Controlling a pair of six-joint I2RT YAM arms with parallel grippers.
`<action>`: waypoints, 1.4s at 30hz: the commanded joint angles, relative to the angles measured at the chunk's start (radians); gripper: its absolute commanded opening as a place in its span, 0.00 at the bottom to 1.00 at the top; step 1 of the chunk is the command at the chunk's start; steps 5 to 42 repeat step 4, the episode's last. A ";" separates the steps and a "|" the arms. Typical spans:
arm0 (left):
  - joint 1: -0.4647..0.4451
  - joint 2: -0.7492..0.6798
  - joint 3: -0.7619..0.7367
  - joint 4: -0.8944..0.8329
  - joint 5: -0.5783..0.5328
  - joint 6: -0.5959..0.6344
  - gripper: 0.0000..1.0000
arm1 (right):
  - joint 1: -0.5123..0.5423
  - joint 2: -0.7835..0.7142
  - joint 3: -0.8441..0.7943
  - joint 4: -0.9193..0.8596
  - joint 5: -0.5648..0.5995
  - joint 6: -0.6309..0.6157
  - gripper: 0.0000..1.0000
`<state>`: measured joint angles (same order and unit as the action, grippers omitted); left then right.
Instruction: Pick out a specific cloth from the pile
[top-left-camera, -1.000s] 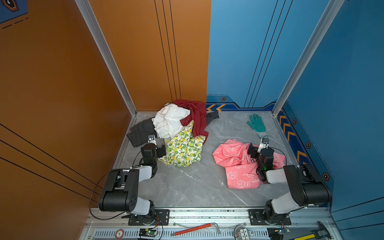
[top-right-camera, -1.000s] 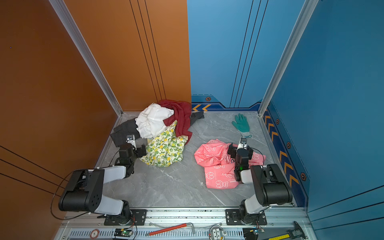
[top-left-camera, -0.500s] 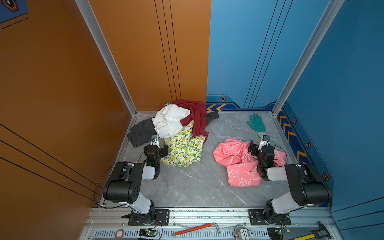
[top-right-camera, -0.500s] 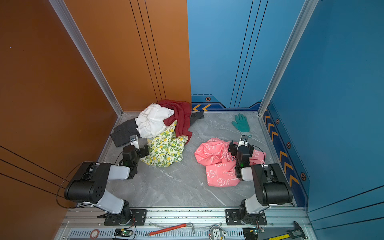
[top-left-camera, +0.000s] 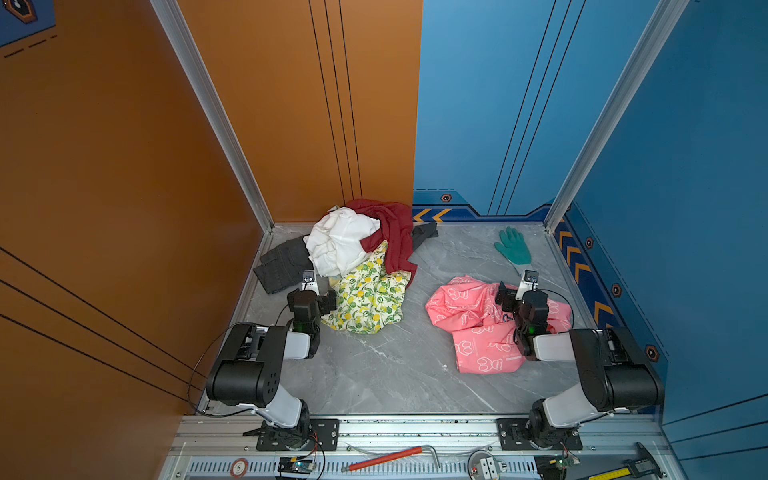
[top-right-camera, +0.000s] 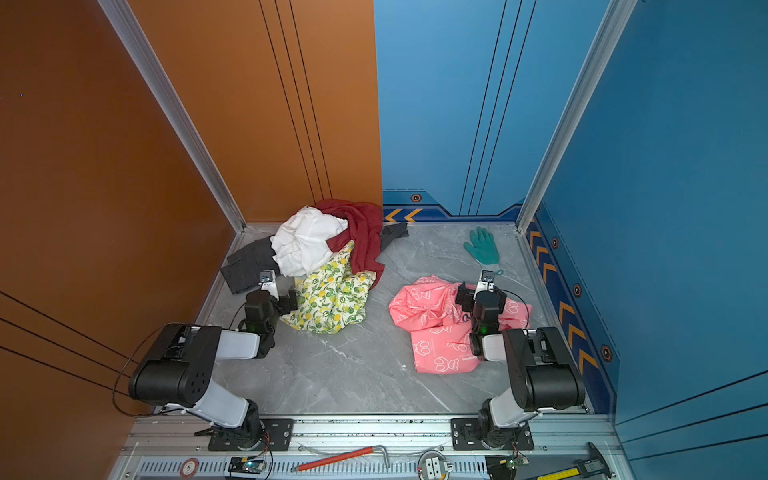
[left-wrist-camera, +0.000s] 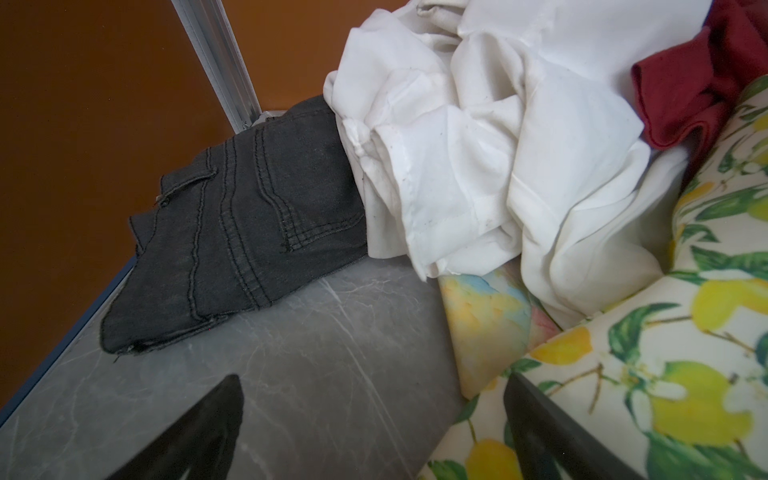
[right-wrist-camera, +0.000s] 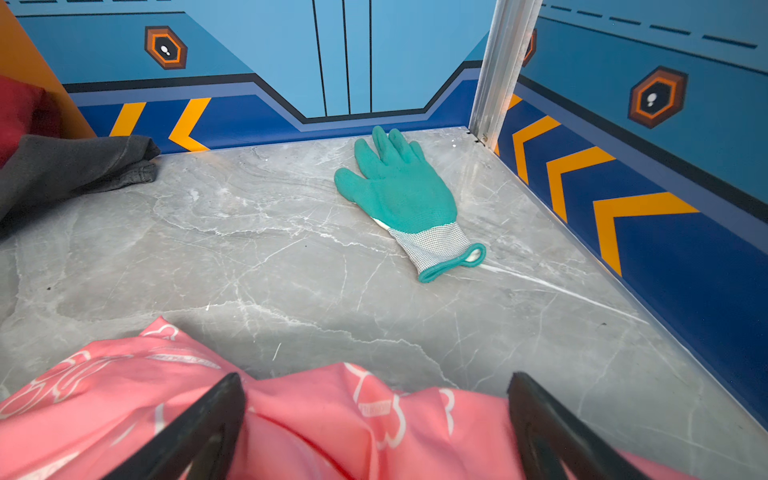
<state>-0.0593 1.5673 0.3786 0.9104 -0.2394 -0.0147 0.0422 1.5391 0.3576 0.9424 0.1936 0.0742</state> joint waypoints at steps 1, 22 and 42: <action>0.002 -0.008 -0.004 0.018 -0.017 0.011 0.98 | -0.007 0.009 0.020 -0.040 -0.033 -0.010 1.00; 0.002 -0.007 -0.004 0.018 -0.018 0.011 0.98 | -0.005 0.007 0.017 -0.036 -0.030 -0.011 1.00; 0.002 -0.007 -0.004 0.018 -0.018 0.011 0.98 | -0.005 0.007 0.017 -0.036 -0.030 -0.011 1.00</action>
